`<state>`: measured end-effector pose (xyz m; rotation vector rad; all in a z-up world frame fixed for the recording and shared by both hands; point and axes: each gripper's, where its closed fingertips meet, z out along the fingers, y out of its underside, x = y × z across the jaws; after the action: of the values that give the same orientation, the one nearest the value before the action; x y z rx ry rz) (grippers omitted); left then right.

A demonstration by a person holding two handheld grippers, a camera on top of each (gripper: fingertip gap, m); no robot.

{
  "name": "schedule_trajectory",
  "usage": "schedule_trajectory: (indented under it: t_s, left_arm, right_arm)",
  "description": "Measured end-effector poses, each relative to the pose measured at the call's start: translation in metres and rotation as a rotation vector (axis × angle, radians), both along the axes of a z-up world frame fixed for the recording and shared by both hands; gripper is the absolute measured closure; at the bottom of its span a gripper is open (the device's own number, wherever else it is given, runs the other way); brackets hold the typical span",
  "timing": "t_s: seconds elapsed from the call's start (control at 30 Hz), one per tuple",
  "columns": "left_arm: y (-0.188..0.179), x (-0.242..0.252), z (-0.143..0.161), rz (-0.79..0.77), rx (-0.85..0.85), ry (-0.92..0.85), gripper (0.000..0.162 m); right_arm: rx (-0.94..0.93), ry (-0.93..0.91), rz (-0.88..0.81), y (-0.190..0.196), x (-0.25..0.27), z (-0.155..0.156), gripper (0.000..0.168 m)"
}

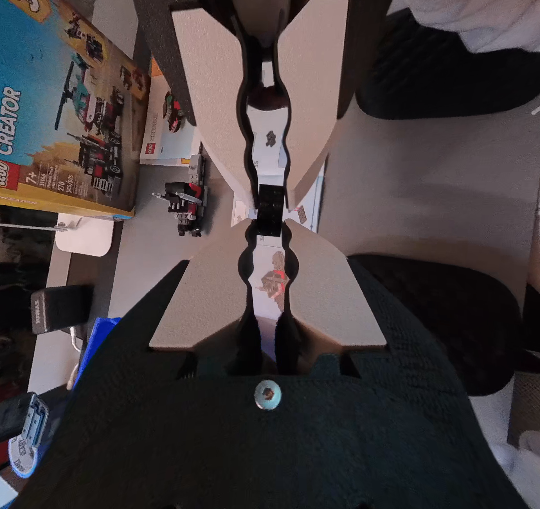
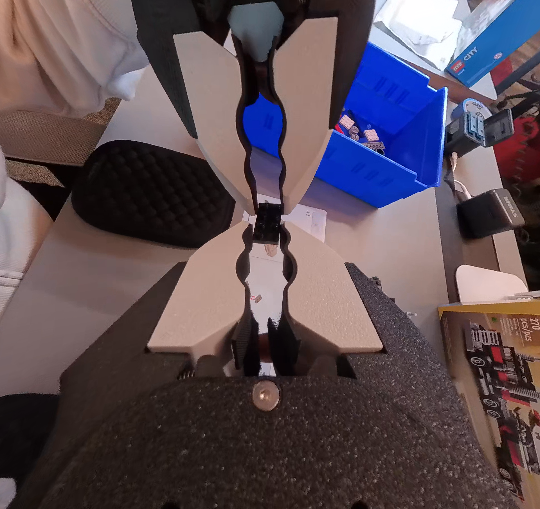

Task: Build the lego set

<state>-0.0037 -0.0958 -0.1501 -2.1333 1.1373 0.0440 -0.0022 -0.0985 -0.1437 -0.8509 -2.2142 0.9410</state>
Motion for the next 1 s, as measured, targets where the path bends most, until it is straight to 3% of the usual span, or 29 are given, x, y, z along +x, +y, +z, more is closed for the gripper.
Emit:
schedule_trajectory:
  t_s: [0.17,0.3,0.43,0.67,1.0]
  left_arm:
    - [0.01,-0.005,0.02,0.096,0.15,-0.097,0.134]
    - [-0.001,-0.022,0.031,0.242,0.282,-0.319,0.12]
    - [-0.02,-0.024,0.006,0.304,0.258,-0.447,0.11]
    - [-0.034,-0.025,-0.033,0.391,0.182,-0.464,0.108]
    - [-0.027,-0.02,-0.062,0.387,0.097,-0.496,0.11]
  right_arm:
    - [-0.025,0.044,-0.036,0.018,0.008,0.013,0.151]
    - [-0.058,0.058,-0.079,0.038,0.024,0.023,0.151]
    - [-0.009,-0.065,-0.139,0.062,0.054,-0.016,0.151]
    - [-0.074,-0.23,-0.195,0.088,0.083,-0.118,0.151]
    - [-0.072,-0.274,-0.186,0.101,0.088,-0.145,0.151]
